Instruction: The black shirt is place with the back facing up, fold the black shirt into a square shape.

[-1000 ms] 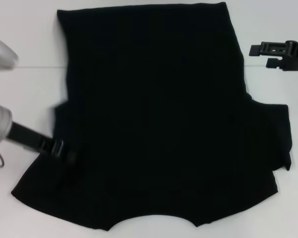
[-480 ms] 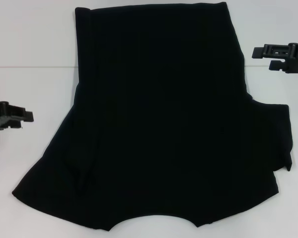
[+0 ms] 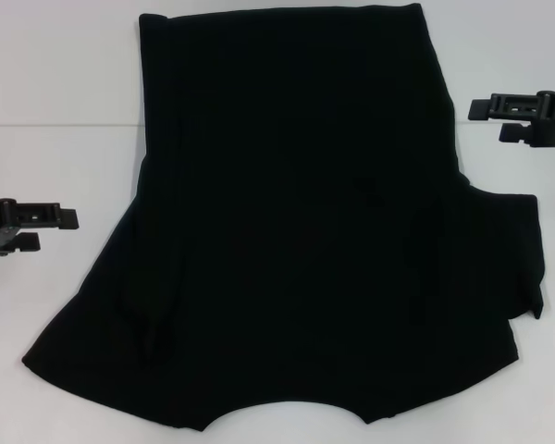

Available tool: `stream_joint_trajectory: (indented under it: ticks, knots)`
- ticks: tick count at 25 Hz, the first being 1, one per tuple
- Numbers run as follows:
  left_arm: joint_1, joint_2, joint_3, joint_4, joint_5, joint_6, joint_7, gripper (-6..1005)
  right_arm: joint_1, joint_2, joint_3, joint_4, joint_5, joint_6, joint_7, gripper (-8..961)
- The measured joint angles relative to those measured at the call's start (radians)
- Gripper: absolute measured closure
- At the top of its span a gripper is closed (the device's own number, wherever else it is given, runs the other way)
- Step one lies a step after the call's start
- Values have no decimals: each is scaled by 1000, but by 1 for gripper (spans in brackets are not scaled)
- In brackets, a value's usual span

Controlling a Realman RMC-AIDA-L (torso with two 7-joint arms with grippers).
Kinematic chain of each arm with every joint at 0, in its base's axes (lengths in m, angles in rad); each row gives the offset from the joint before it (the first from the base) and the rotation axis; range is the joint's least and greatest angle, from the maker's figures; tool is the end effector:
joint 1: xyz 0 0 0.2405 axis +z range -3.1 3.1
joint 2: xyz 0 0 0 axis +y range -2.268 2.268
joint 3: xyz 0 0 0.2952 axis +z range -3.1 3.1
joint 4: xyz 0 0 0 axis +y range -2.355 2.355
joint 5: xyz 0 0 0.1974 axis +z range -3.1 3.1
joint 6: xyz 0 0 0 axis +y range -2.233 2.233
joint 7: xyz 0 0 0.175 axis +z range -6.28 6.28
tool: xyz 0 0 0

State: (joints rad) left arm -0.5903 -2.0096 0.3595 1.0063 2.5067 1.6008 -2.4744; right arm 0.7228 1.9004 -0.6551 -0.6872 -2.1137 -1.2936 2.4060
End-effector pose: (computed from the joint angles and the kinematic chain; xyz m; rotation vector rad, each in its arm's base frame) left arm -0.3336 0.3772 0.0615 -1.9855 -1.7845 -0.4328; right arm 0.2676 0.4603 0.0490 -2.1227 1.5895 0.6711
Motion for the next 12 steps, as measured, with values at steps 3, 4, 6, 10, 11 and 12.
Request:
stream_joint_trajectory:
  ticks: [3,4,6,10,11,12]
  knots:
    - [-3,0,1,0,0,6,1,278,-1,-1,0,0,0,-9,2,70]
    - [-3,0,0,0,0,7,1,257,-1,-1,0,-1,0,-13,2,70]
    - [-4,0,0,0,0,11,1,216,-1,-2,0,-3,-2,-25,2,70]
    - [-1,0,-2,0,0,13,4,175,-3,-14,7,-33,-115,-130,9,70]
    - [0,0,-2,0,0,13,6,175,-6,-17,14,-49,-157,-165,20,69]
    - [0,0,-2,0,0,13,6,176,-13,-20,23,-73,-199,-203,35,69]
